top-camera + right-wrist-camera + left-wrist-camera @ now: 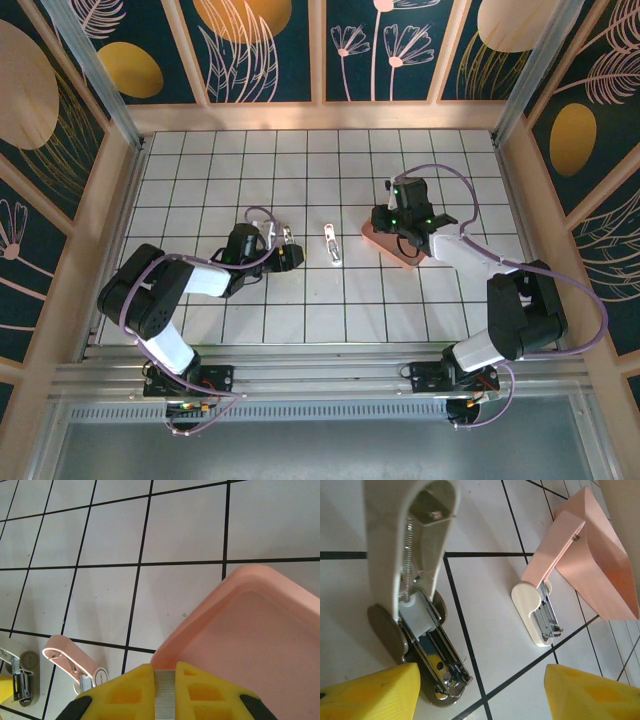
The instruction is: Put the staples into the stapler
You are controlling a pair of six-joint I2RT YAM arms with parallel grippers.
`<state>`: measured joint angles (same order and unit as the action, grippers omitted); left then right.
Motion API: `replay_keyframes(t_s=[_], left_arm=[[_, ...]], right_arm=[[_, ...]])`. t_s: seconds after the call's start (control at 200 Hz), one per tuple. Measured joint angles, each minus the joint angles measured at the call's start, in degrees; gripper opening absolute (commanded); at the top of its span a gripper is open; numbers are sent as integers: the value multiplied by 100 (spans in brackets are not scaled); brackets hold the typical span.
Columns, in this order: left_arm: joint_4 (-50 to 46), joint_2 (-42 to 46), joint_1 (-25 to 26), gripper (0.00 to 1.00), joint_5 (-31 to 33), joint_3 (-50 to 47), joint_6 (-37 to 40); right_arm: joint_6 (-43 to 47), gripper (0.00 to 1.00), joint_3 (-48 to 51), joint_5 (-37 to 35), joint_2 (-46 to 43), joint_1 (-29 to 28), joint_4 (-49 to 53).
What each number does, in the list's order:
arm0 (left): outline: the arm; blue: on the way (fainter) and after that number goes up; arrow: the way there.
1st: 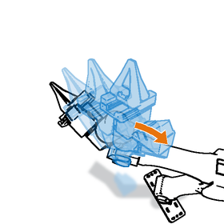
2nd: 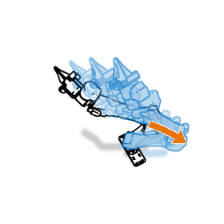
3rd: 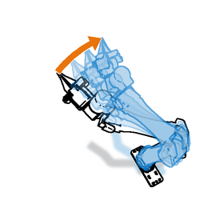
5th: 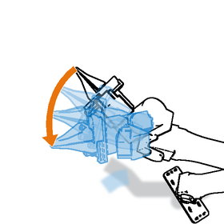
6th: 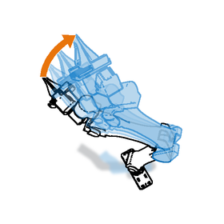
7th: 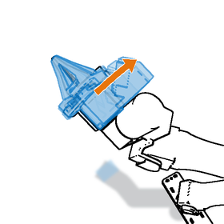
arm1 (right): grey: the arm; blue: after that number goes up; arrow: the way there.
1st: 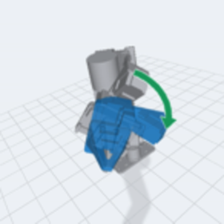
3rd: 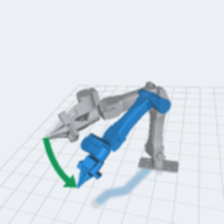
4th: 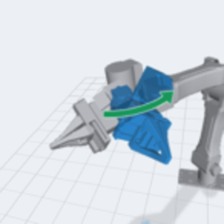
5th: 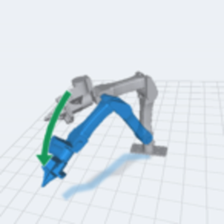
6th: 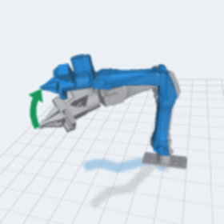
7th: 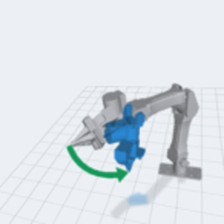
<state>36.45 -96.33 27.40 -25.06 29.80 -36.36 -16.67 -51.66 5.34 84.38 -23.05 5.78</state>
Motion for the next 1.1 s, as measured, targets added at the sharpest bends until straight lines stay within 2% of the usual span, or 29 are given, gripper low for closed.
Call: replay_keyframes(t_s=[0.165, 0.385, 0.556, 0.646, 0.706, 0.956, 1.101], left_arm=[[-37, 39, 4, 71, 68, 0, 7], [-173, 660, 4, 78, 616, -142, 2], [-374, 1602, 4, 85, 1484, -398, 26], [-496, 2245, -13, 91, 2035, -660, 83], [-546, 2695, -68, 99, 2350, -881, 111], [-717, 4402, -831, 99, 3283, -2039, -46], [-737, 4913, -914, 99, 3620, -2557, -236]], right_arm=[[2, 12, 0, -101, -2, -39, 4], [22, 12, -22, -275, -2, -380, 83], [-7, 12, -229, -358, 46, -883, 24], [-50, 12, -363, -380, 232, -1228, -177], [-79, 12, -450, -387, 433, -1467, -299], [-214, 12, -863, -592, 1325, -2297, -625], [-295, 12, -1154, -695, 1775, -2546, -706]])
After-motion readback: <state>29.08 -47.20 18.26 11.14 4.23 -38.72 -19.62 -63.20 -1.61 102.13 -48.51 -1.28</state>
